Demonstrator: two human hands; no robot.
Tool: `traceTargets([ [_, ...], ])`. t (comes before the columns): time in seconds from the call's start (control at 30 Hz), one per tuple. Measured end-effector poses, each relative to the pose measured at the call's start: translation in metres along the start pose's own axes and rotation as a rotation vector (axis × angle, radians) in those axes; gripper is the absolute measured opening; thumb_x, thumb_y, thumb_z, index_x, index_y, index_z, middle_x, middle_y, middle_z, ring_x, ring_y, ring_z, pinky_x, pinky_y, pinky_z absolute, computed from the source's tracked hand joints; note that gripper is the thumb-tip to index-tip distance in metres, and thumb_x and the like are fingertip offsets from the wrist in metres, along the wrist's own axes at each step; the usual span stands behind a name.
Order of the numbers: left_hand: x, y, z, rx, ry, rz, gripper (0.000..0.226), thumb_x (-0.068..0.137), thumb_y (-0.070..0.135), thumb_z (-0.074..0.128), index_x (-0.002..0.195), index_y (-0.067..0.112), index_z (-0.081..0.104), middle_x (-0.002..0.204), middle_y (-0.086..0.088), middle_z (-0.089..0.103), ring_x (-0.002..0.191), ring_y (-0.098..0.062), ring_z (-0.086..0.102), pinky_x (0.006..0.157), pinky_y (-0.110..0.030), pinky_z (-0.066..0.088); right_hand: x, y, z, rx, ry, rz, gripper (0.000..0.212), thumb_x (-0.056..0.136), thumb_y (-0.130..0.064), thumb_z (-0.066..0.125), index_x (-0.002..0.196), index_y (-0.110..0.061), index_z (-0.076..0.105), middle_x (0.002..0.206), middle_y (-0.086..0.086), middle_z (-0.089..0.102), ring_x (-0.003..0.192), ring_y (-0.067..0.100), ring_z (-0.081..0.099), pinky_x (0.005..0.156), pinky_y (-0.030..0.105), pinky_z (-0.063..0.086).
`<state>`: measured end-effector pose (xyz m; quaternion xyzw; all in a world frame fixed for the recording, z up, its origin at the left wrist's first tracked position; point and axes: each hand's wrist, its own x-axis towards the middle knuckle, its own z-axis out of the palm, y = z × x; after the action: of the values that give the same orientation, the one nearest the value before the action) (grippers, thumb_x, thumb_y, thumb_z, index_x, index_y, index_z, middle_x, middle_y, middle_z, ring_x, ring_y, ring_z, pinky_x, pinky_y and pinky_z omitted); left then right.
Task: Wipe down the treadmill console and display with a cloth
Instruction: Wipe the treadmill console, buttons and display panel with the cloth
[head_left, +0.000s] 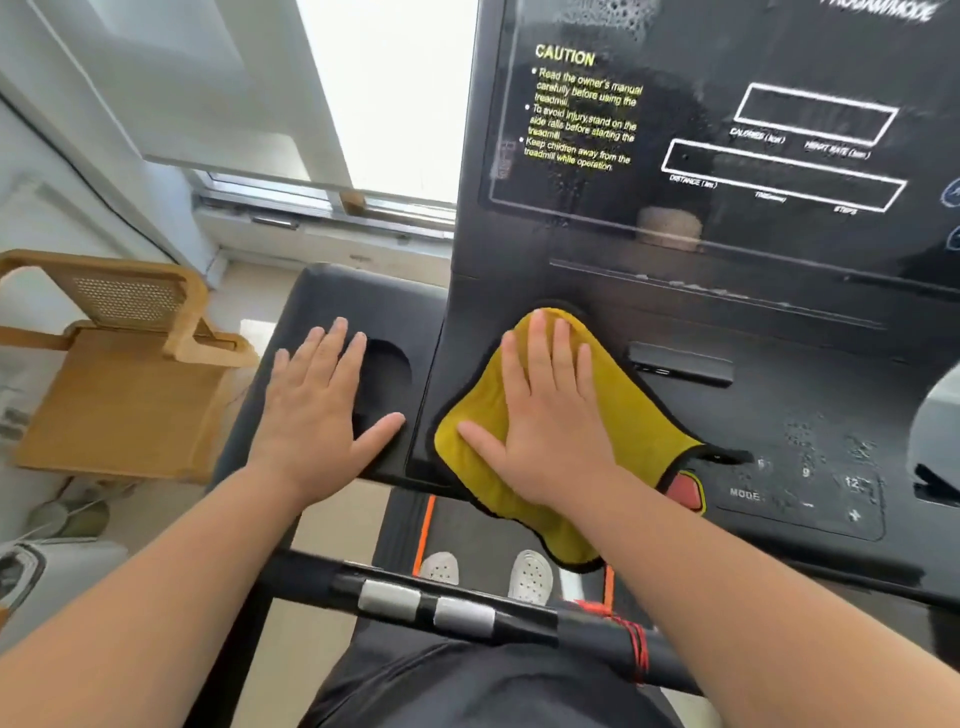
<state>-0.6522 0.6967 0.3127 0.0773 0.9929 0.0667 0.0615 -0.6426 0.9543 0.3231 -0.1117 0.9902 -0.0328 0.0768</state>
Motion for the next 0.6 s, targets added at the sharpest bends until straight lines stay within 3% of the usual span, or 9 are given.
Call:
traceTargets([
  [0.17,0.003,-0.001,0.008,-0.011,0.037,0.017,0.091,0.088,0.066,0.035,0.159,0.012,0.019,0.168,-0.014,0.018,0.156,-0.033,0.013,0.125,-0.055,0.009,-0.013,-0.01,0.006,0.02,-0.022,-0.131,0.073,0.102,-0.067,0.019,0.164,-0.031,0.005,0.173,0.003,-0.006,0.158,0.029,-0.012,0.128,0.055,0.001],
  [0.27,0.002,-0.002,0.008,-0.031,0.053,0.035,0.09,0.086,0.064,0.038,0.157,0.01,0.025,0.166,-0.015,0.024,0.154,-0.035,0.018,0.124,-0.057,0.012,-0.042,-0.001,0.014,0.008,-0.045,-0.101,0.067,0.104,-0.064,0.016,0.163,-0.034,0.003,0.173,0.0,-0.003,0.158,0.026,-0.013,0.128,0.055,0.005],
  [0.47,0.004,-0.002,0.006,-0.035,0.056,0.051,0.085,0.085,0.063,0.038,0.151,0.01,0.038,0.162,-0.015,0.034,0.152,-0.036,0.026,0.123,-0.059,0.015,-0.054,0.015,0.005,-0.021,-0.088,0.152,0.103,0.089,-0.088,0.008,0.164,-0.019,-0.009,0.171,0.007,-0.017,0.156,0.028,-0.022,0.126,0.051,-0.009],
  [0.6,0.005,-0.003,0.007,-0.035,0.059,0.049,0.086,0.084,0.063,0.039,0.151,0.008,0.039,0.161,-0.015,0.035,0.151,-0.036,0.027,0.123,-0.058,0.015,-0.016,0.002,-0.003,-0.01,-0.04,0.278,0.108,0.089,-0.087,0.012,0.163,-0.012,-0.01,0.17,0.014,-0.018,0.156,0.036,-0.02,0.126,0.056,-0.007],
])
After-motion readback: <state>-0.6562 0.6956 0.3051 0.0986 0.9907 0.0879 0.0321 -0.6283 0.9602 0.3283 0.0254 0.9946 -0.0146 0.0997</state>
